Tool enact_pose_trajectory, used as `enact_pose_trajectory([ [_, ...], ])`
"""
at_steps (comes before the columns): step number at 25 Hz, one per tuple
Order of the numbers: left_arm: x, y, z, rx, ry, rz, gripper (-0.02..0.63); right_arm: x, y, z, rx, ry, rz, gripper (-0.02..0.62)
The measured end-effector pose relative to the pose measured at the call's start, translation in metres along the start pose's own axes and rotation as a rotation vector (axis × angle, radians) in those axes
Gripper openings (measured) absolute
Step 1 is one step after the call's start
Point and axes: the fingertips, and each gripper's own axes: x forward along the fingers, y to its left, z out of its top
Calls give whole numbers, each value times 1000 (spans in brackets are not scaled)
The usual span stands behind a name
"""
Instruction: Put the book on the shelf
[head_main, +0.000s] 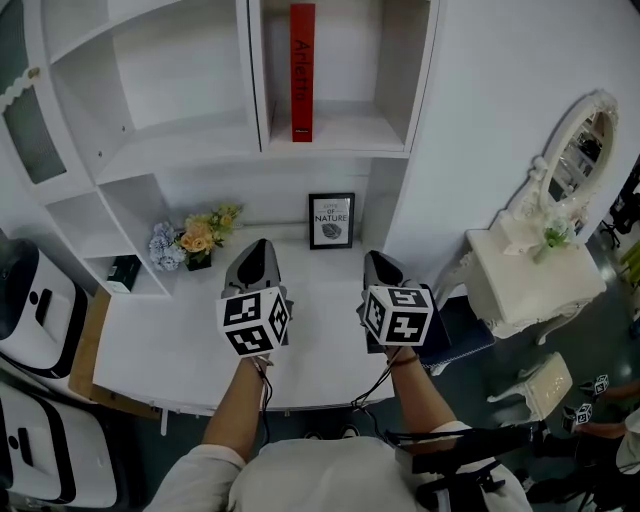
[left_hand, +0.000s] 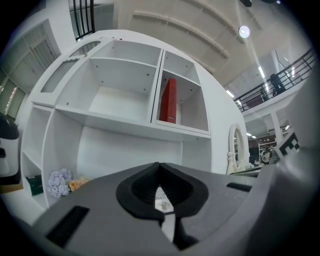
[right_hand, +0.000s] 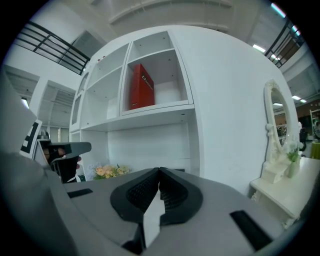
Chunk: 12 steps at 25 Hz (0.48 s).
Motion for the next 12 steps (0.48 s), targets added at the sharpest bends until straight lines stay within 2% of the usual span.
enact_pose_trajectory([
  [7, -5, -9, -34, -17, 61, -6, 8, -1, -15, -12, 10, 15, 9, 21],
  [12, -2, -22, -42, -10, 80, 5, 8, -1, -30, -17, 12, 21, 32, 21],
])
